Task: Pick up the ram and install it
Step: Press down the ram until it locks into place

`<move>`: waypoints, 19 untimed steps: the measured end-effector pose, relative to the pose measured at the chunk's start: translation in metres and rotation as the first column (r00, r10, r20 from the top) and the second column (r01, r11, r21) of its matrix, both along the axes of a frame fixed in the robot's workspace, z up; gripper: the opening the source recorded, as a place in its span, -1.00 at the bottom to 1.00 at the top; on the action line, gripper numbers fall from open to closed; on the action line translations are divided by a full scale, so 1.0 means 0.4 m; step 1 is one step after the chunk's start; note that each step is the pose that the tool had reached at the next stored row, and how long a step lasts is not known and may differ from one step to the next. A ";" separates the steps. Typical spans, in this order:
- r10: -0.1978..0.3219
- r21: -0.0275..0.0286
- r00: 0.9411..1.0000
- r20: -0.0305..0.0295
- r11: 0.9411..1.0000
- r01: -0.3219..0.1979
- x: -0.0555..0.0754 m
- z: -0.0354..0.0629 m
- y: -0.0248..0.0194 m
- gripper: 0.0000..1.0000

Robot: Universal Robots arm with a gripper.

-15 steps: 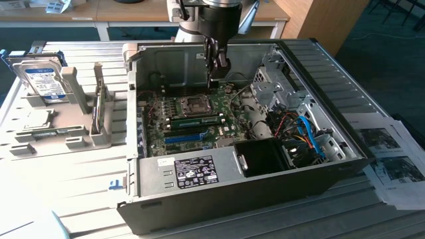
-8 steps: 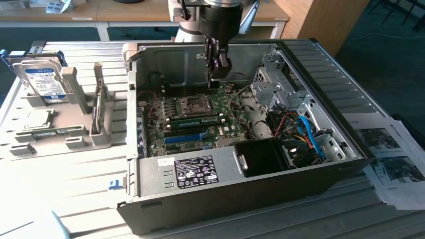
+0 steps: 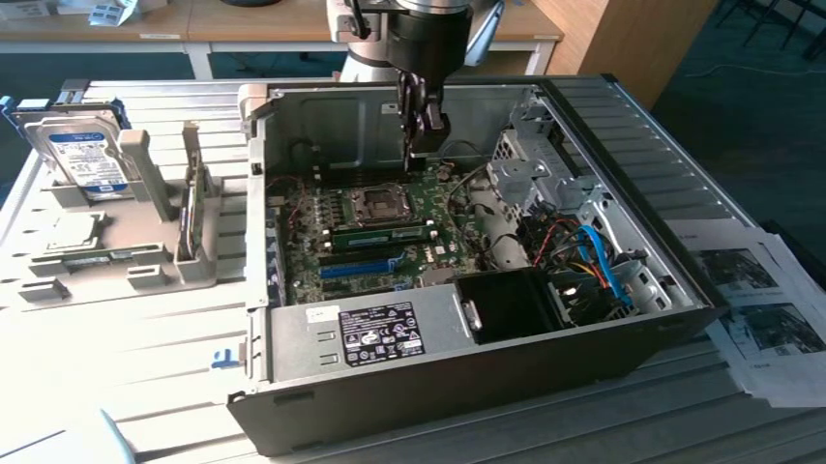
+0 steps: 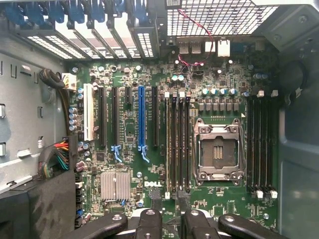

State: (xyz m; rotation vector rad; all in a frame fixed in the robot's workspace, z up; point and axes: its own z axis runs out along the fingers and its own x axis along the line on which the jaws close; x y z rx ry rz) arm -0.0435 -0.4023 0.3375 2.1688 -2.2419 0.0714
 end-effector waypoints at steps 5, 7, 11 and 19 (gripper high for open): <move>0.000 0.000 1.000 0.000 1.000 0.000 0.000 0.000 0.000 -0.65; 0.000 0.000 1.000 0.000 1.000 0.000 0.000 0.000 0.000 -0.78; 0.000 0.000 1.000 0.000 1.000 0.000 0.000 0.000 0.000 -0.80; 0.000 0.000 1.000 0.000 1.000 0.000 0.000 0.000 0.000 -0.80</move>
